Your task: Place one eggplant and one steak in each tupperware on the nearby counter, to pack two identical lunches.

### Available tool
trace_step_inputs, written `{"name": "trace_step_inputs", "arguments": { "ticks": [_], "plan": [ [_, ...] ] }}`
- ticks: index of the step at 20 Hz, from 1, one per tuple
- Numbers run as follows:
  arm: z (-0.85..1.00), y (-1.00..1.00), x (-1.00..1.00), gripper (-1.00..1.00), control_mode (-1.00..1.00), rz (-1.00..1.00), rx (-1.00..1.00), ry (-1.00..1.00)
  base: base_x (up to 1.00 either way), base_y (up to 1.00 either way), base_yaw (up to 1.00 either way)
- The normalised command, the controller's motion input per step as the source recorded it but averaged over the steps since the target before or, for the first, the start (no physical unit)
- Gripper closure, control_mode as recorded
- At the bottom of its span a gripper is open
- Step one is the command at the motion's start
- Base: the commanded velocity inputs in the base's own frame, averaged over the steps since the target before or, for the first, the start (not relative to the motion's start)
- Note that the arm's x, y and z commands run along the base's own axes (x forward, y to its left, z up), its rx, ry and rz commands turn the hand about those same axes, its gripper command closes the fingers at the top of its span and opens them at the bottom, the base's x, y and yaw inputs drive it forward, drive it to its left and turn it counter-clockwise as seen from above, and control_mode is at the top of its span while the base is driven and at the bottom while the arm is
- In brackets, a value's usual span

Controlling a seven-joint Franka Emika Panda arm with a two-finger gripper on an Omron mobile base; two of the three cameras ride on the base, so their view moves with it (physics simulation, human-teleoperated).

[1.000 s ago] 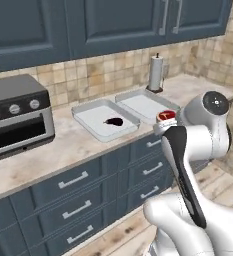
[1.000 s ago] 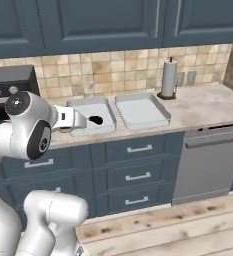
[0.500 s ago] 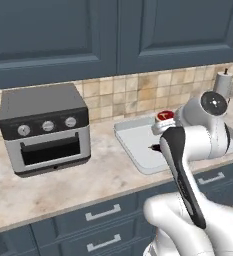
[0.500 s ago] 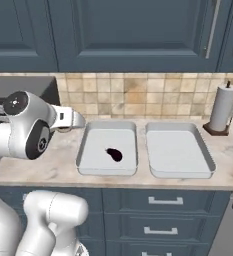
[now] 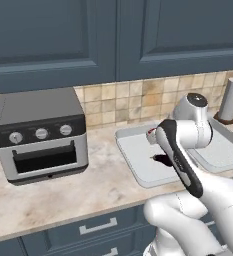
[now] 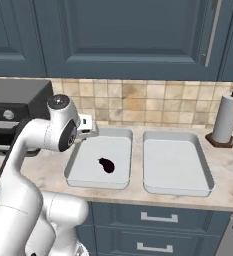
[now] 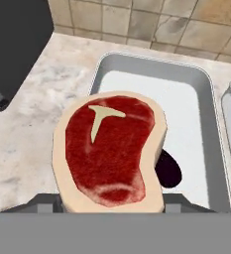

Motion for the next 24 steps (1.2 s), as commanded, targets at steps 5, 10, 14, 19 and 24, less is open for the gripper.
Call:
{"name": "trace_step_inputs", "arguments": {
  "ticks": [5,10,14,19,24],
  "plan": [
    [-1.0,0.45,0.58,1.0,-1.0,0.09,-0.01,0.11,0.0,0.0,0.0],
    [-0.87,-0.23,0.15,1.0,-1.0,-0.04,0.0,0.0,0.0,0.0,0.0],
    [-0.55,-0.12,0.5,1.0,-1.0,-0.03,0.0,0.02,0.0,0.0,0.0],
    [-0.65,0.04,1.0,1.0,-1.0,0.0,0.0,0.0,0.0,0.0,0.0],
    [-0.29,0.0,0.7,-1.0,-1.0,0.0,0.01,0.01,0.0,0.0,0.0]
  ]
}}
